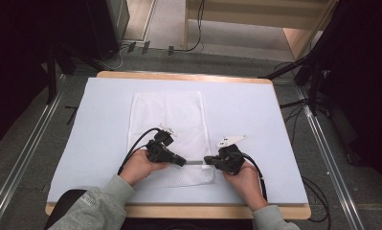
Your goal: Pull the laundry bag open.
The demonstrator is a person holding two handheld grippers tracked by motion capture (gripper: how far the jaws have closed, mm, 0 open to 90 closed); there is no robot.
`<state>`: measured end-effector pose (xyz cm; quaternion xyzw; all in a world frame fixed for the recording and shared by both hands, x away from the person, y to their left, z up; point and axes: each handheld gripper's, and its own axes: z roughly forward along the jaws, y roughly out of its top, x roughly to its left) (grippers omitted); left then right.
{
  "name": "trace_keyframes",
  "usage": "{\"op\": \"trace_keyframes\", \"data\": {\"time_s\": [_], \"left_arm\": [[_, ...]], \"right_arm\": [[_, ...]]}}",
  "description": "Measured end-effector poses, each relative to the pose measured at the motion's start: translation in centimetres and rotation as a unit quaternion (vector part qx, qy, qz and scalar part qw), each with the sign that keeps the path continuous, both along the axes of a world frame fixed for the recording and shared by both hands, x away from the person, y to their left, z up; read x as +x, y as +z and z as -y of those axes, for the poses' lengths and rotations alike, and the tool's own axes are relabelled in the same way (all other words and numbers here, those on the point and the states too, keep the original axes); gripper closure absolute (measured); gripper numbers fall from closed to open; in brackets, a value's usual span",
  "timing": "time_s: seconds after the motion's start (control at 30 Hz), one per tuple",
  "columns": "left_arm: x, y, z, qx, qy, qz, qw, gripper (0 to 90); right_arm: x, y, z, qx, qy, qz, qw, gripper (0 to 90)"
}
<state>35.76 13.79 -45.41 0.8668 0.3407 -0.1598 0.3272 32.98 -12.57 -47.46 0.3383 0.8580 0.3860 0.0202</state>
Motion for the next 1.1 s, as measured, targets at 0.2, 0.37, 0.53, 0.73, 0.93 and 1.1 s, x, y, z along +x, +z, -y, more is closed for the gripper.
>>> {"op": "trace_keyframes", "data": {"time_s": [0.2, 0.37, 0.53, 0.73, 0.93, 1.1], "left_arm": [[0.0, 0.2, -1.1, -0.004, 0.006, -0.001, 1.0, 88.1], [-0.2, 0.4, -1.8, -0.007, 0.014, -0.003, 0.9999, 88.1], [-0.3, 0.4, -2.4, -0.007, 0.018, -0.003, 0.9998, 88.1], [-0.4, 0.5, -3.4, -0.007, 0.025, -0.005, 0.9996, 88.1], [-0.6, 0.7, -4.3, -0.006, 0.028, -0.006, 0.9996, 88.1], [-0.7, 0.7, -4.9, -0.004, 0.031, -0.006, 0.9995, 88.0]], "right_arm": [[0.1, 0.0, 0.1, 0.003, 0.001, -0.003, 1.0, 90.0], [0.1, 0.0, 0.1, 0.002, 0.002, -0.003, 1.0, 90.0], [0.2, -0.1, 0.1, 0.005, 0.004, -0.004, 1.0, 90.0], [0.3, -0.1, 0.1, 0.004, 0.007, -0.003, 1.0, 90.0], [0.3, 0.0, 0.2, 0.005, 0.005, -0.008, 0.9999, 90.0], [0.3, -0.1, 0.2, 0.006, 0.006, -0.007, 0.9999, 90.0]]}}
